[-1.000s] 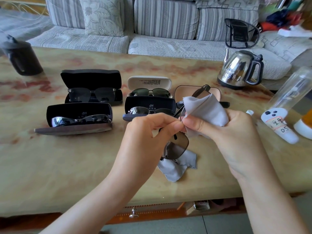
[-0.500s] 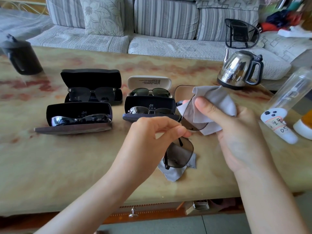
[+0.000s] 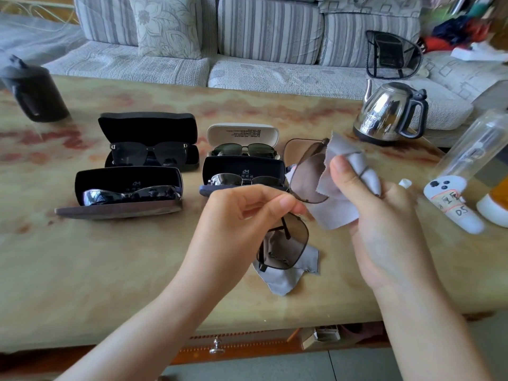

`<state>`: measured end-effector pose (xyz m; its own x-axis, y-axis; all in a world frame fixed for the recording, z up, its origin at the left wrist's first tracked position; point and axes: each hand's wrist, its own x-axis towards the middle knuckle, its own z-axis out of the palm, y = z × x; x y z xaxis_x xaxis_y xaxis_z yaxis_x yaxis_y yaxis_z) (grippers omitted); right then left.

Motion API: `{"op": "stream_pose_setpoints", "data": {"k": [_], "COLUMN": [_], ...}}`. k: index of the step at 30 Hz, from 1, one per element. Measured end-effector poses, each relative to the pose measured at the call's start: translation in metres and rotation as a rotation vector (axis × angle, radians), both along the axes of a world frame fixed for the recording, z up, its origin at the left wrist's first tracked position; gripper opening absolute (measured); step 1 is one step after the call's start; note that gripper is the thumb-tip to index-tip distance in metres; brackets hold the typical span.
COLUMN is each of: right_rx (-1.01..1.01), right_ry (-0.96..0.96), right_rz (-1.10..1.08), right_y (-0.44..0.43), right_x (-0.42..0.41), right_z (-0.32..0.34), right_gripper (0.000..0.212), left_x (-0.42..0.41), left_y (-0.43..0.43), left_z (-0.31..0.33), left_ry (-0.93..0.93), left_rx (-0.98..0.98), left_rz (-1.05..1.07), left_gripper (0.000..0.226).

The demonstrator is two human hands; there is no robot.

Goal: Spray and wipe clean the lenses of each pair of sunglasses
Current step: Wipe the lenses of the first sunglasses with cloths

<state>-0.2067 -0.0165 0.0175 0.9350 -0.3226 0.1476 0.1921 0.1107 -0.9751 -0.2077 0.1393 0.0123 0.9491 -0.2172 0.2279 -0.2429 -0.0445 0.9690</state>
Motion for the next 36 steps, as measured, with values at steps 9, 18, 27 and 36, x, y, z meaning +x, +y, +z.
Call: {"op": "stream_pose_setpoints", "data": {"k": [9,18,27,36], "right_rx": [-0.1,-0.203,-0.406,-0.79], "right_ry": [0.042,0.028,0.139,0.287], "right_rz": [0.059,0.052,0.163,0.252], "right_y": [0.008,0.006,-0.013,-0.043], "right_x": [-0.007,-0.007,-0.005,0.013], "right_z": [-0.003,0.002,0.002,-0.026], "right_gripper": [0.047,0.026,0.012,0.019], "left_x": [0.004,0.009,0.014,0.024], "left_y": [0.006,0.011,0.021,0.039], "left_z": [0.005,0.007,0.012,0.025], "left_ry": [-0.011,-0.004,-0.048,-0.018], "left_rx": [-0.012,0.083,0.255,0.326], "left_rz": [0.048,0.059,0.124,0.067], "left_gripper": [0.016,0.018,0.021,0.023]}}
